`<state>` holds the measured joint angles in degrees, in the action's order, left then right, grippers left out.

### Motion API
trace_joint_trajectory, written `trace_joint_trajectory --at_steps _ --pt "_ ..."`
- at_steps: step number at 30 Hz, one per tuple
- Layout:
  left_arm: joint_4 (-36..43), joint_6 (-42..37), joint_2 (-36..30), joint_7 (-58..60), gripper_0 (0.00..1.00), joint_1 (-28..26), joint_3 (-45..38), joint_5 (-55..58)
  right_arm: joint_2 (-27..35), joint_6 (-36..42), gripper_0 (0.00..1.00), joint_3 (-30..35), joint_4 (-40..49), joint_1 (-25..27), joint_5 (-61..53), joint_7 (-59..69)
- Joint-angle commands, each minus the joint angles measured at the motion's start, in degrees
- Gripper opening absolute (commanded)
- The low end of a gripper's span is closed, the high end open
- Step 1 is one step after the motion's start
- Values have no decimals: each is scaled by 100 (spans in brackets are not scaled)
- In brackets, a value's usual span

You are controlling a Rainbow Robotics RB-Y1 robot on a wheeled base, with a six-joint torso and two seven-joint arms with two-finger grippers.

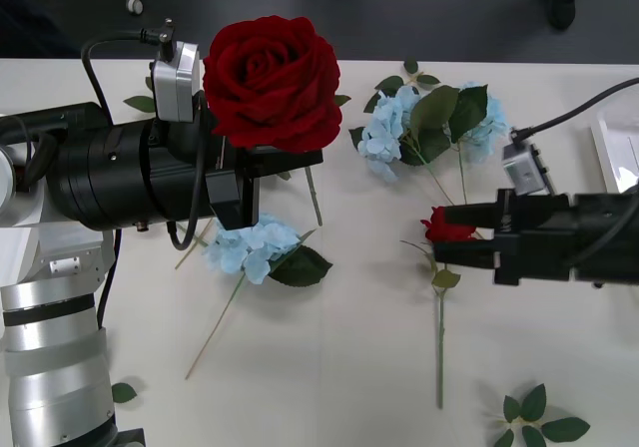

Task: Put the red flowers into the right box and the blue flowers into the left box

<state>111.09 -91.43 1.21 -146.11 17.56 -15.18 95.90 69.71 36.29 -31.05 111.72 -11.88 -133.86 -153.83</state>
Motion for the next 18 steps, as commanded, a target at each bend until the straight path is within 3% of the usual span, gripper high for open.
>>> trace_joint_trajectory --at_steps 1,8,18 --pt "71 -24 -21 -199 0 81 50 16 -415 -500 70 -472 254 -306 9 -117" --pt "71 -24 -21 -199 0 81 50 16 -1012 -1115 70 -745 254 -508 9 -117" --pt "71 -24 -21 -199 0 81 50 16 -1135 -1537 70 -736 404 -684 9 -117"
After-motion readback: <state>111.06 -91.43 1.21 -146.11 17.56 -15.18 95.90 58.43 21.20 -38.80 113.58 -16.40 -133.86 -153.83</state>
